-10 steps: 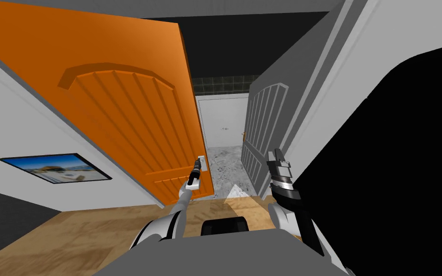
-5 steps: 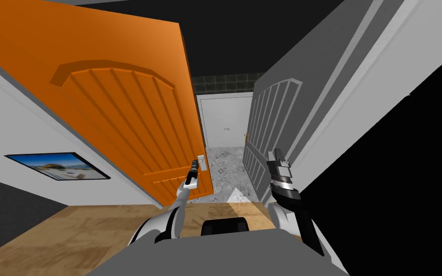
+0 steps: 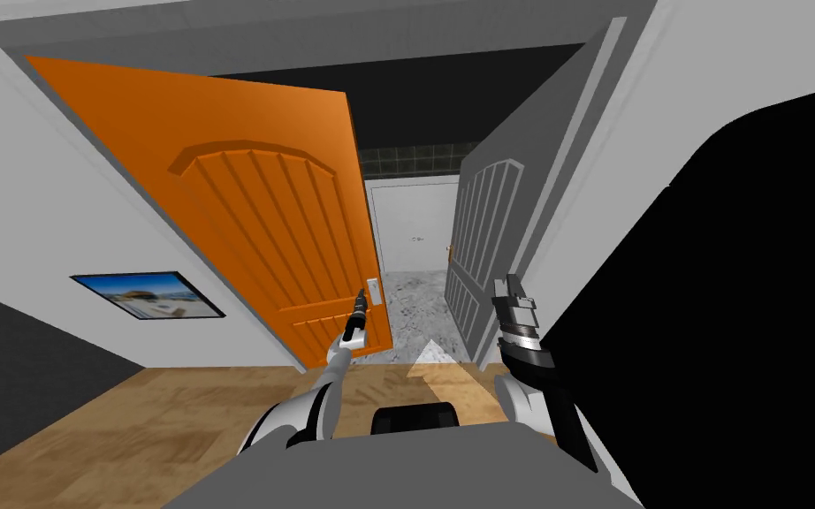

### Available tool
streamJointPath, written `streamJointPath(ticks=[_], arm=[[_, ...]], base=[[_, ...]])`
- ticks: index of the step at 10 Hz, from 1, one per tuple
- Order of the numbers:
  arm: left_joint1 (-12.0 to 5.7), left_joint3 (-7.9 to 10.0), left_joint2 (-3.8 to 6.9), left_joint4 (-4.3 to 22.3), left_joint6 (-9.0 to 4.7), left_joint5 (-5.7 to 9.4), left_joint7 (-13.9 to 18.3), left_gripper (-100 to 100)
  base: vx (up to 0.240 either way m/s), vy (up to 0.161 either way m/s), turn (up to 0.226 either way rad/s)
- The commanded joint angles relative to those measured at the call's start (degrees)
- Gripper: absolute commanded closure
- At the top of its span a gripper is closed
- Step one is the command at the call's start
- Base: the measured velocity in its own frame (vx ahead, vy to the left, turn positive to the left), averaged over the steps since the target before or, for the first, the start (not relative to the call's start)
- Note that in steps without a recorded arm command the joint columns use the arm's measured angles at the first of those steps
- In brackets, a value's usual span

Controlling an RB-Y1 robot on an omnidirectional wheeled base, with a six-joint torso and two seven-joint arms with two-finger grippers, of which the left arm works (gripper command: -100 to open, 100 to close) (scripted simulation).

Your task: Push the door open

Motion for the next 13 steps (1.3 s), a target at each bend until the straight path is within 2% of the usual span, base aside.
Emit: streamJointPath(ticks=[1, 3, 4, 5, 9, 13], arm=[[0.02, -0.11, -0.44, 0.0, -0.16, 0.08, 0.2, -100], [0.13, -0.24, -1.55, 0.0, -0.35, 0.18, 0.3, -100], [0.09, -0.22, -1.09, 0.3, -0.46, 0.17, 0.4, -100], [0.16, -0.02, -0.36, 0.4, -0.81, 0.21, 0.3, -100], [0.32, 0.35, 0.13, 0.5, -1.22, 0.26, 0.2, -100], [0.53, 0.82, -0.69, 0.5, -1.74, 0.33, 0.1, -100]], base=[[-0.197, -0.066, 0.013], [-0.208, -0.081, 0.018], [-0.075, -0.037, 0.005], [0.109, 0.024, -0.033], [0.197, 0.016, -0.021], [0.202, 0.011, -0.025]])
